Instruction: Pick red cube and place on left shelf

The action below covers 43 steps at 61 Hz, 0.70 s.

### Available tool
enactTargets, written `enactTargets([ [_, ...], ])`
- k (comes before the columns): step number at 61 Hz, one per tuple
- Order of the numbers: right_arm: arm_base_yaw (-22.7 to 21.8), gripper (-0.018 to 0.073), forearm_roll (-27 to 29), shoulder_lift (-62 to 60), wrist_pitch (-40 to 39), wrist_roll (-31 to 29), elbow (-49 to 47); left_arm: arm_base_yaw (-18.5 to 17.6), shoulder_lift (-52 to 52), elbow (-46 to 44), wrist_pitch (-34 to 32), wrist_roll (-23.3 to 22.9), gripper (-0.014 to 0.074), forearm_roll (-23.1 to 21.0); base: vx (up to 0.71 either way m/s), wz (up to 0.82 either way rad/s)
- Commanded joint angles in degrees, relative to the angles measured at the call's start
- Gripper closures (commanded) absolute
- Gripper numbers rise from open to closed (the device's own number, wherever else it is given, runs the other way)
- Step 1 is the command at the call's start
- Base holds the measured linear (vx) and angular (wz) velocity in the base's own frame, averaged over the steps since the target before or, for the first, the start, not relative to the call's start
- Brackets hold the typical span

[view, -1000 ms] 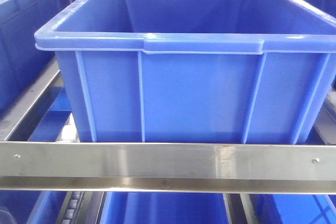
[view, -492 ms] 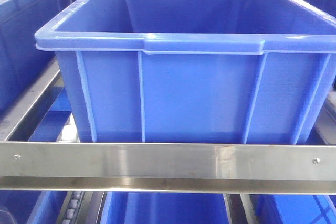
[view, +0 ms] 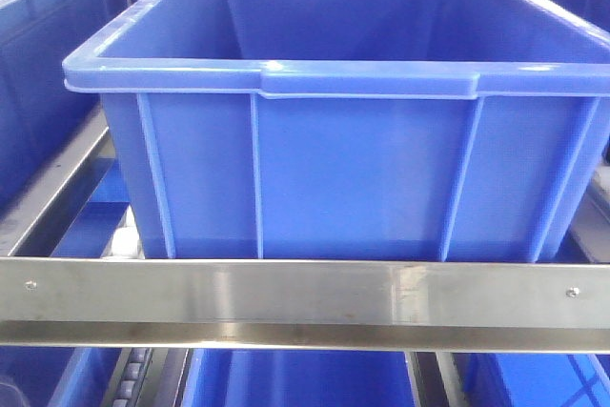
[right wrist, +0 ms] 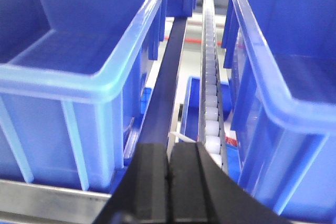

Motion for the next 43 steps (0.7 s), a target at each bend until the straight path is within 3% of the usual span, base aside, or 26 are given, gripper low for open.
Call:
enactTargets([
  [1,-0.28,0.0501,-0.03,-1.35,-5.82,0.11,-1.10,-0.31,0.47,1.26,-5.11,0.03,0.0491,-0.27,0.00,0.00],
  [33,-0.28,0.0501,0.58,-1.29,-7.16,-0.40,-1.10,-0.31,0.47,1.26,-5.11,0.03,0.0491,-0.27,0.00,0.00],
  [43,-0.28,0.0501,7.55,-1.29,-6.84,-7.10,-1.10,-0.31,0.47,1.26,-5.11,0.03,0.0491,-0.27,0.00,0.00],
])
